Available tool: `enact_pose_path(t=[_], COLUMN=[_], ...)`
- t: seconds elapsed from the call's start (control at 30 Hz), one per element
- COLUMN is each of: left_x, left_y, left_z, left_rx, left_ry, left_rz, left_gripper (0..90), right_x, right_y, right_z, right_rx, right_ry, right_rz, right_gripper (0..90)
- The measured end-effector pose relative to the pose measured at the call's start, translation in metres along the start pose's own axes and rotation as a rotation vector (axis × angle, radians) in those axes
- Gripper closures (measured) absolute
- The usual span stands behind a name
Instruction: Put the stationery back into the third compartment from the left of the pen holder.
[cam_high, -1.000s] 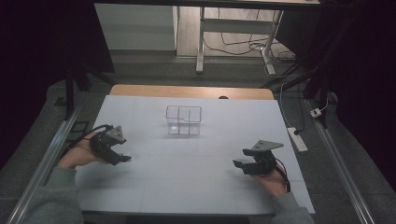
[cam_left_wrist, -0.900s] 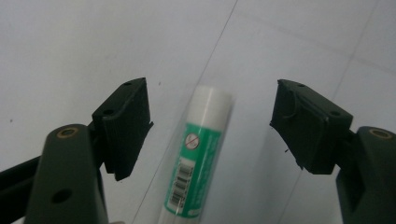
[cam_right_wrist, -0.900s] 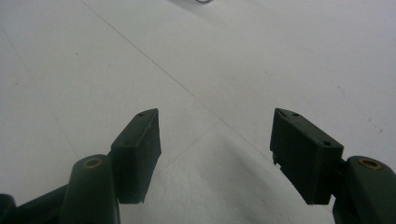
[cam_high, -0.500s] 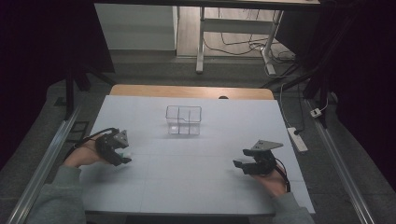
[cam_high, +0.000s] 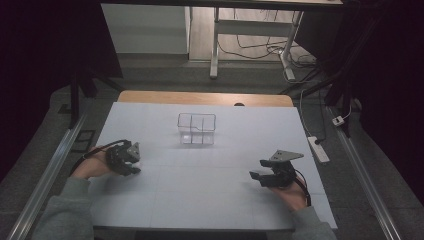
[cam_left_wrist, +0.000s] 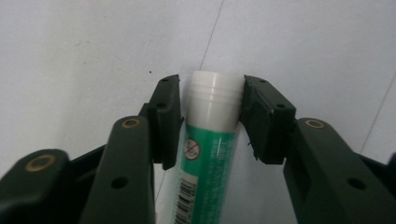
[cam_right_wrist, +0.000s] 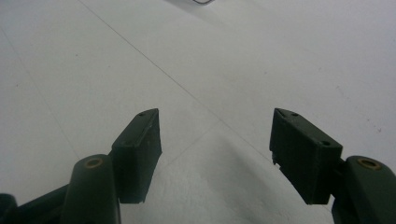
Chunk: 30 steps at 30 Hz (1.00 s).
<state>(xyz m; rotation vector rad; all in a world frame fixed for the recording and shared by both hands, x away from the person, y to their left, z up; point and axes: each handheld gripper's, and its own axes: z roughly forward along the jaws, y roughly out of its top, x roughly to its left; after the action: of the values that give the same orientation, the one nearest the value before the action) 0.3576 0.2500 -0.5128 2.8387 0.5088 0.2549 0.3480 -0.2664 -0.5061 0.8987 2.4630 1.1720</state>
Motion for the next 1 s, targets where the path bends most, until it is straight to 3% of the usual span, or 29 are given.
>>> enact_pose_path(t=[0.17, 0.3, 0.47, 0.57, 0.63, 0.9, 1.0], left_x=[-0.001, 0.001, 0.002, 0.002, 0.002, 0.004, 0.002], left_y=[-0.002, -0.003, -0.005, -0.007, -0.006, -0.011, -0.010], left_z=[0.000, 0.000, -0.003, -0.008, -0.013, -0.030, -0.037], left_rx=[-0.014, -0.026, -0.042, -0.068, -0.065, -0.148, -0.172], left_ry=[0.000, -0.013, 0.004, 0.024, 0.058, 0.112, 0.135], left_rz=[0.025, 0.007, -0.008, -0.035, -0.048, -0.163, -0.169], left_gripper=[63.0, 64.4, 64.5, 64.6, 64.6, 64.6, 64.6], right_x=[-0.001, 0.000, -0.001, -0.002, -0.002, -0.001, -0.001], right_y=[0.000, 0.000, 0.000, 0.000, -0.001, 0.000, 0.000], right_z=[0.000, 0.000, -0.001, -0.001, -0.002, -0.002, -0.002], right_rx=[0.000, 0.001, -0.002, -0.010, -0.009, -0.007, -0.009], right_ry=[-0.001, 0.007, 0.001, 0.006, 0.003, 0.000, 0.000], right_rz=[0.004, 0.000, 0.001, 0.008, 0.006, -0.001, 0.001], right_gripper=[33.9, 34.1, 34.1, 34.2, 34.2, 34.3, 34.3])
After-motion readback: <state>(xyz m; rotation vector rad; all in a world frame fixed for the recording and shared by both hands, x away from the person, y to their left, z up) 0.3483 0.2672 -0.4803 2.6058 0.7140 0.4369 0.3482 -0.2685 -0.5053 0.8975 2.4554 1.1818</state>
